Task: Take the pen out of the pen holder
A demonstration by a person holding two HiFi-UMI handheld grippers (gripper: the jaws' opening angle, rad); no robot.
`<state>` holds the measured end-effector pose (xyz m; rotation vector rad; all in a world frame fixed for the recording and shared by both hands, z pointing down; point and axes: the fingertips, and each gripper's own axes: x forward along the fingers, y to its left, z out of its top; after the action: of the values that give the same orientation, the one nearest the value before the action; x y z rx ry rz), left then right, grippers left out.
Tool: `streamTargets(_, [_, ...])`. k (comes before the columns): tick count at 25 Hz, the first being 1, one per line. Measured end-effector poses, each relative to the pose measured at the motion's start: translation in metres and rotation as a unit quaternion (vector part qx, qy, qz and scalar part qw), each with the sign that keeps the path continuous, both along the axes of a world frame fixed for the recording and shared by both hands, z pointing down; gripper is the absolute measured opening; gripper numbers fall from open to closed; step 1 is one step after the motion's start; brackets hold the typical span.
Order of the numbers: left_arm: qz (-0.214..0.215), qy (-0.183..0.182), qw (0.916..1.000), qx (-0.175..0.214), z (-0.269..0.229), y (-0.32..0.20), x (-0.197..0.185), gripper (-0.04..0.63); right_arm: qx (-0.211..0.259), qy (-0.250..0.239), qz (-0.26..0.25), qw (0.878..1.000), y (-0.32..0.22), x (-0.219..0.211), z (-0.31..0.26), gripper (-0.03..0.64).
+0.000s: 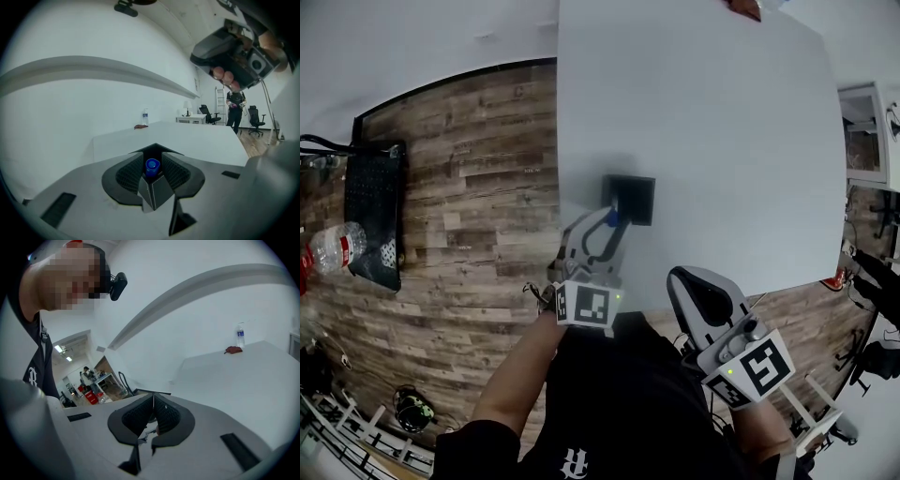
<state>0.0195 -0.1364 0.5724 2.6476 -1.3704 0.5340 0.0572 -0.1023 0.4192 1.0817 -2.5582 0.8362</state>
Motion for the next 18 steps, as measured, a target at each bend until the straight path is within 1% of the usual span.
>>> streamTargets(1, [-0.002, -0.004, 1.0, 0.004, 0.001, -0.001, 0.0, 0.12, -0.001, -0.003, 0.002, 1.0, -0.001, 0.0, 0.0, 0.017])
streamTargets(3, [-0.005, -0.009, 0.9999, 0.01, 0.002, -0.003, 0.0, 0.081, -0.003, 0.011, -0.002, 1.0, 0.002, 0.005, 0.005, 0.017])
streamTargets(5, [-0.005, -0.008, 0.9999, 0.01, 0.003, -0.002, -0.001, 0.078, -0.003, 0.021, -0.004, 1.0, 0.005, 0.007, 0.007, 0.017])
streamTargets(10, [-0.003, -0.006, 0.9999, 0.008, 0.002, 0.0, 0.001, 0.078, 0.005, 0.02, -0.003, 1.0, 0.005, 0.01, 0.004, 0.015])
streamTargets(18, [0.004, -0.002, 0.9998, 0.021, -0.023, -0.004, 0.0, 0.077, 0.024, 0.016, -0.004, 1.0, -0.001, 0.011, -0.003, 0.017])
